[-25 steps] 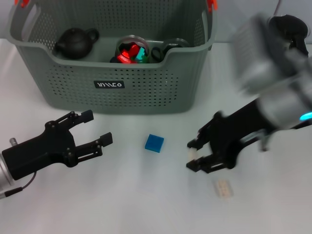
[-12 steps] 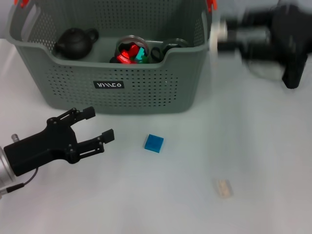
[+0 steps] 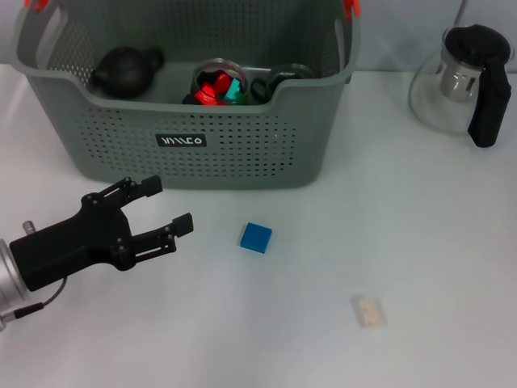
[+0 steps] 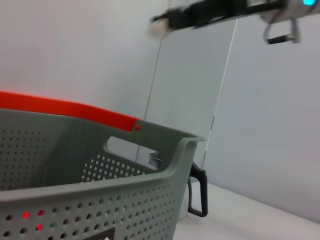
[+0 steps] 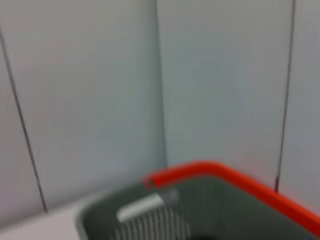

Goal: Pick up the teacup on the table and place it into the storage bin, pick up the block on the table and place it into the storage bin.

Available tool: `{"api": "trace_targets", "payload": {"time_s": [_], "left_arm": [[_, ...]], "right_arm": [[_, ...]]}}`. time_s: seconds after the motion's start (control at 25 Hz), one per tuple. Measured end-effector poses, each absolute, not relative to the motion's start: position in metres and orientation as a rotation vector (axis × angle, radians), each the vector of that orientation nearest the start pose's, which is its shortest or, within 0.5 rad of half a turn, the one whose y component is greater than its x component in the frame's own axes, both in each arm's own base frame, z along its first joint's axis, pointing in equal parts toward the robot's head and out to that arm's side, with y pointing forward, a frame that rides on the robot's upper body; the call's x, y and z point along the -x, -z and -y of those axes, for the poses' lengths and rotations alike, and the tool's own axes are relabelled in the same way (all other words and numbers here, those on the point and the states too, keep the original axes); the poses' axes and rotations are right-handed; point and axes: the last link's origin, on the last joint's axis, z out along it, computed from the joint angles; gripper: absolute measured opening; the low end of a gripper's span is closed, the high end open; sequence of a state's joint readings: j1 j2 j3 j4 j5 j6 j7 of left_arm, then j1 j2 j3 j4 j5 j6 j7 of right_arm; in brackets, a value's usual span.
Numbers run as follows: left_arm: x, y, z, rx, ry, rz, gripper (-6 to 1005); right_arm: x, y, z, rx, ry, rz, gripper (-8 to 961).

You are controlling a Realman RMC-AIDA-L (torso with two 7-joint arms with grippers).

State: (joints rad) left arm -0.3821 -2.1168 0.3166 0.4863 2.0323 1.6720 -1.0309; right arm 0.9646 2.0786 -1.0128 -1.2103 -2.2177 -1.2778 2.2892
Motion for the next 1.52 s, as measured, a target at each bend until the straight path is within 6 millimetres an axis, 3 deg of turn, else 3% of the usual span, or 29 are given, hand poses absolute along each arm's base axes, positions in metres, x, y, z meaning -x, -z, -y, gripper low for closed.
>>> {"api": "trace_targets", "payload": {"time_s": [0.08,0.28,0.64,1.08,1.52], "left_arm": [[0.311,0.003,-0.268,2.422,0.949,0.611,872],[0.311,0.003,-0.267,2.411,0.955,0.616,872],[0.311,0.006,-0.266,2.408,0.963,0.631,872],[0.313,0.008,-0.263,2.402,0.963,0.645,873],[0.314,0.008,-0.262,2.401,0.963,0.648,873]], "right_arm": [[-0.01,-0.029,-0.454,2.614,-0.298,-0.457,444],[0.001,0.012,-0.473,2.611,-0.132,-0.473,448],[-0.011,0.072,-0.485,2.543,-0.018,-0.473,455],[-0.025,0.082,-0.487,2.502,-0.056,-0.505,464],[-0.025,0.083,-0.485,2.51,-0.03,-0.498,473]]}}
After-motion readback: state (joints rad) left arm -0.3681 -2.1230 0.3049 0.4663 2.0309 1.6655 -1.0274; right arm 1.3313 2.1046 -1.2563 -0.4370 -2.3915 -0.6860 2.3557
